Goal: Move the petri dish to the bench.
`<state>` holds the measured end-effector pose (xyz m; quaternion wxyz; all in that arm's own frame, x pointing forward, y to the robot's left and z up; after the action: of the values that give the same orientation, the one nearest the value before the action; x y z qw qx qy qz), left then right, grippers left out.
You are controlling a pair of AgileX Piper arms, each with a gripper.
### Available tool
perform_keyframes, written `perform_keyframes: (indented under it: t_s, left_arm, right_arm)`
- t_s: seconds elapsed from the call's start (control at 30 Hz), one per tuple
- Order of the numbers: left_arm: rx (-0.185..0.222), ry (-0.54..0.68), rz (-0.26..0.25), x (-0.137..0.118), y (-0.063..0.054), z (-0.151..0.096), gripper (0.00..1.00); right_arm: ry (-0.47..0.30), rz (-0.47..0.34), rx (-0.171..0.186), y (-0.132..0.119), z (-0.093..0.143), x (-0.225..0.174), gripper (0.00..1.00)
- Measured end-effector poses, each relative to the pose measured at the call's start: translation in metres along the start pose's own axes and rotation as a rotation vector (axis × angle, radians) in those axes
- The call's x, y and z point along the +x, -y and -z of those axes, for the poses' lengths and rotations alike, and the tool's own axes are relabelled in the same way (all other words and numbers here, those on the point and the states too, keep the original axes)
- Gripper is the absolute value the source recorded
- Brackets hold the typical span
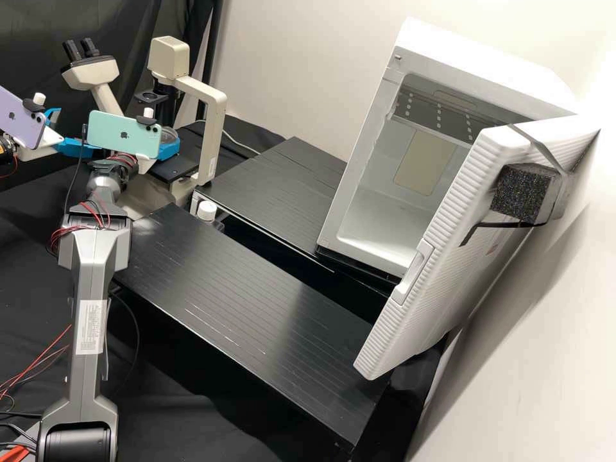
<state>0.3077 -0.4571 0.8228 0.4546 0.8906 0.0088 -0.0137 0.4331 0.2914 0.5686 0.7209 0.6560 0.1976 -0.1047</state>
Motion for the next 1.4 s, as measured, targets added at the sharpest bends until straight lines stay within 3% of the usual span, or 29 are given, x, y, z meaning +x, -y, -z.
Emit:
perform_keyframes:
  t_s: [0.2, 0.47, 0.9, 1.2, 1.4]
  left_arm:
    - [0.0, 0.0, 0.0, 0.0, 0.0, 0.0, 1.0]
    - [0.0, 0.0, 0.0, 0.0, 0.0, 0.0, 1.0]
    - [0.0, 0.0, 0.0, 0.0, 0.0, 0.0, 1.0]
    - [0.0, 0.0, 0.0, 0.0, 0.0, 0.0, 1.0]
    - [0.0, 0.0, 0.0, 0.0, 0.0, 0.0, 1.0]
  right_arm:
    - [-0.015, -0.052, 0.001, -0.009, -0.01, -0.02, 0.0]
    - [-0.084, -0.106, -0.038, -0.024, -0.012, -0.057, 0.0]
    - [-0.143, -0.194, -0.051, -0.047, -0.02, -0.114, 0.0]
    - [-0.118, -0.31, -0.109, -0.056, -0.061, -0.19, 0.0]
    - [-0.085, -0.405, -0.122, -0.063, -0.091, -0.24, 0.0]
